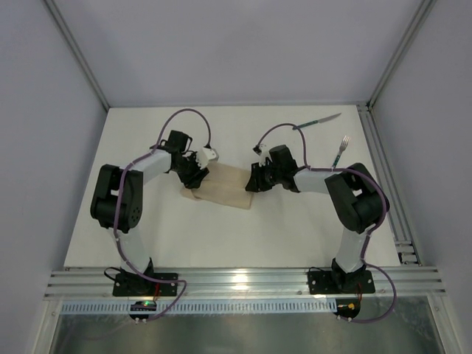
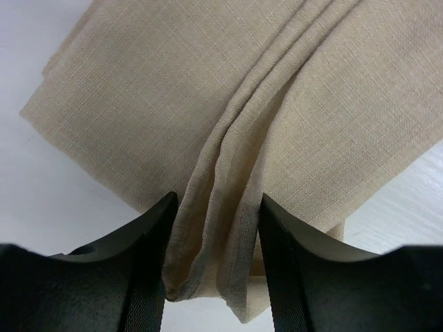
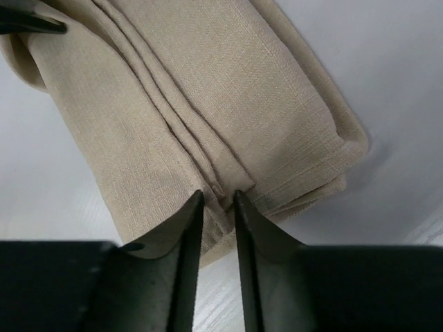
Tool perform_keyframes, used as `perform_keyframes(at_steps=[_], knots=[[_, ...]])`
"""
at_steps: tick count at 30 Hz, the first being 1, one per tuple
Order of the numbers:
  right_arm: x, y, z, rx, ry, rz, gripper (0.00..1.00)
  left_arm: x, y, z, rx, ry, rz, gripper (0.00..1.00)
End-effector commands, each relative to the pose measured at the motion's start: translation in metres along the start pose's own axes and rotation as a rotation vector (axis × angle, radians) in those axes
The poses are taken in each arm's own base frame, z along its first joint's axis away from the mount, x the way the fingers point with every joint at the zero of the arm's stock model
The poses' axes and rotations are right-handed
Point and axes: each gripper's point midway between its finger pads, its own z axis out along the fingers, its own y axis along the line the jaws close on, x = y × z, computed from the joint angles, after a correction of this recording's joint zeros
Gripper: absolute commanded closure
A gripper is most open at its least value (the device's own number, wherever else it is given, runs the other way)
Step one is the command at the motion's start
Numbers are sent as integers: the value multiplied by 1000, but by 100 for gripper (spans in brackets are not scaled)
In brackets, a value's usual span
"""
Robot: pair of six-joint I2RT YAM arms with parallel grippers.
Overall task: Fold the napkin into a case and place the utensils inside
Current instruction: Smooth out the 2/3-rectangle-folded napkin at the center of the board.
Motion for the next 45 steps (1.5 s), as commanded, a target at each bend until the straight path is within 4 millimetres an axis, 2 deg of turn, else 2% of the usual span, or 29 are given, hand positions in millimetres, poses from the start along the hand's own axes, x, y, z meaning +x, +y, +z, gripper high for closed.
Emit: perform_keyframes(at_steps=[1,2,6,10,13,14,15,16,18,19,20,21,22,24,26,27,28,32,36,38,40,45], knots=[[5,-3,2,25,13,19,75,-18,23,-12,-132,-53,0,48],[4,-4,2,29,11,17,81,-18,25,-13,-140,-53,3,49],[3,-5,0,40,23,-1,92,-18,29,-12,-160,-55,-6,55],[-6,-3,-4,47,20,-34,96,-20,22,-12,-135,-74,0,53],[-17,2,-10,50,12,-55,96,-23,28,-12,-164,-90,-5,56],[-20,3,-12,49,7,-60,94,-25,29,-12,-170,-99,-2,58],[-24,5,-15,50,7,-62,87,-26,30,-12,-170,-103,-1,60],[-27,7,-17,50,10,-67,76,-27,29,-12,-162,-106,2,69],[-41,13,-22,54,-16,-86,71,-27,26,-11,-143,-102,4,78],[-50,16,-24,51,-40,-96,70,-26,24,-10,-137,-101,5,83],[-57,20,-24,44,-57,-90,70,-26,24,-10,-135,-99,6,85],[-74,27,-24,22,-96,-95,70,-25,23,-9,-127,-100,6,86],[-74,30,-17,5,-90,-78,72,-26,22,-8,-124,-100,6,87],[-95,44,-8,-47,-140,-59,73,-25,23,-8,-123,-99,4,89],[-91,49,8,-82,-121,-10,73,-28,23,-8,-122,-108,2,91],[-98,58,12,-122,-136,-14,73,-29,23,-8,-117,-107,4,91],[-97,61,17,-138,-129,-4,73,-29,23,-7,-109,-99,6,94],[-85,75,48,-181,-78,6,75,-28,23,-1,-99,-77,9,93],[-68,88,62,-244,-17,42,86,-28,28,2,-116,-55,-11,91],[-51,85,63,-241,18,72,92,-31,34,1,-147,-59,-34,88],[-44,81,63,-233,25,78,96,-32,38,2,-161,-56,-51,83],[-17,55,69,-153,90,146,96,-35,40,1,-170,-71,-91,68]])
